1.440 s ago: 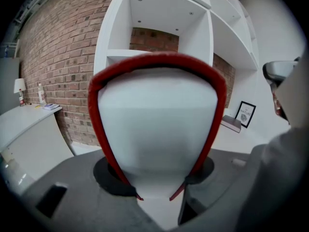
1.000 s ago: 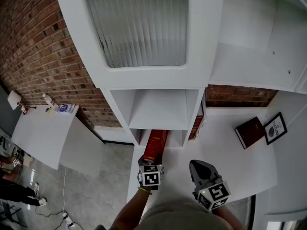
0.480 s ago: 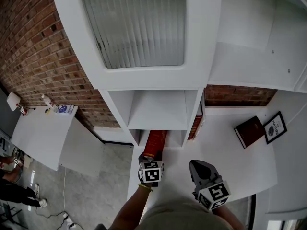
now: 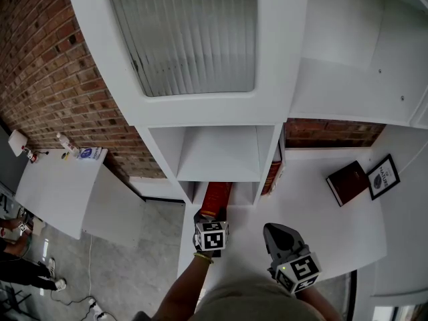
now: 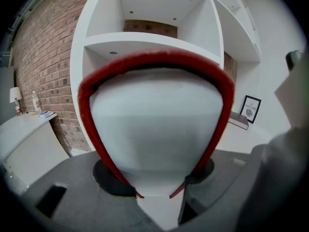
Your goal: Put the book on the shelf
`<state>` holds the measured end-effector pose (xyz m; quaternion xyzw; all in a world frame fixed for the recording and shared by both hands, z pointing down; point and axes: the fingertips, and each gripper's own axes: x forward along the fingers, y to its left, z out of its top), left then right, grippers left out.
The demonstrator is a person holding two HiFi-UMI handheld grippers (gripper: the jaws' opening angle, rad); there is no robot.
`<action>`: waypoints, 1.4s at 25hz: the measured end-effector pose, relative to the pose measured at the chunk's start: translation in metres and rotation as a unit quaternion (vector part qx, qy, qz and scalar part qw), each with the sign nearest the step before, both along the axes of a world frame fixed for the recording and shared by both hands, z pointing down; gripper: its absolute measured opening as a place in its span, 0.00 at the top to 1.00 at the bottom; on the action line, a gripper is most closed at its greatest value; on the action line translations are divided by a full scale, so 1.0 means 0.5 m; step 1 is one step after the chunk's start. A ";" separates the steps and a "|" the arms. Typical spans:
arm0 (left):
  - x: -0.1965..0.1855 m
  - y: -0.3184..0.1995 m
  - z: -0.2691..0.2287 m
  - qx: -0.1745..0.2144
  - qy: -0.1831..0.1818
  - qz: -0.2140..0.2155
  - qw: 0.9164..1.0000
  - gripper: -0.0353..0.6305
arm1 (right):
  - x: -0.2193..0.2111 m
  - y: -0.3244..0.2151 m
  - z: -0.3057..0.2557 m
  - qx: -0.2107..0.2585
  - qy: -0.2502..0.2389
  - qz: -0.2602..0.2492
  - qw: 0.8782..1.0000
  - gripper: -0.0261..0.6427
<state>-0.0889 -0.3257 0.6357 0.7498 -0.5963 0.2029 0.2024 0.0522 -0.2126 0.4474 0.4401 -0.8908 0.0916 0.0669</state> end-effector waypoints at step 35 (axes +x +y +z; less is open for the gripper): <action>0.021 -0.095 0.001 0.004 -0.028 0.006 1.000 0.59 | 0.011 -0.004 0.013 0.009 0.005 0.008 1.000 0.95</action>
